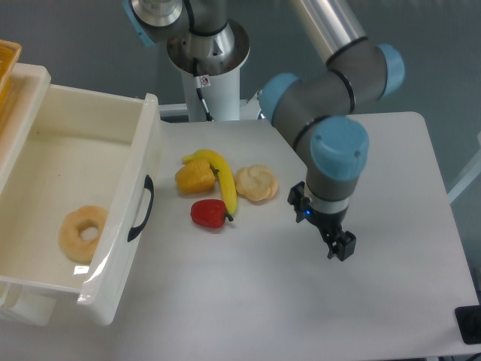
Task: Place the donuts in the upper white drawer
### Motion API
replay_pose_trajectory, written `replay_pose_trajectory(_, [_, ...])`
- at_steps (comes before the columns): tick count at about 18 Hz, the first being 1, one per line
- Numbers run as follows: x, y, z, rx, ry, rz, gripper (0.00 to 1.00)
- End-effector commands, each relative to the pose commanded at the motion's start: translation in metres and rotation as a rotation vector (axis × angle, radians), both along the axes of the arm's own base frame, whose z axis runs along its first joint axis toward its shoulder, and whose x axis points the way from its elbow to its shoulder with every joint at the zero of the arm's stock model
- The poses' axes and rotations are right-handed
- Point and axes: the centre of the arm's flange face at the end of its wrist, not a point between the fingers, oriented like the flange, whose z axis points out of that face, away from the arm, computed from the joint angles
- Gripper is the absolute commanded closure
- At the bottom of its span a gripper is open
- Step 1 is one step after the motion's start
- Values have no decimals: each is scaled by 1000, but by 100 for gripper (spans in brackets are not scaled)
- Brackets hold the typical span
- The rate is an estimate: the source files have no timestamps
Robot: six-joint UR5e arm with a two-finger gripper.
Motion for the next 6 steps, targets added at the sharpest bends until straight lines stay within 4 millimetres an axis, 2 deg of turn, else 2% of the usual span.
replay_pose_trajectory(6, [-1,2,-7,-4,-7,-2,0])
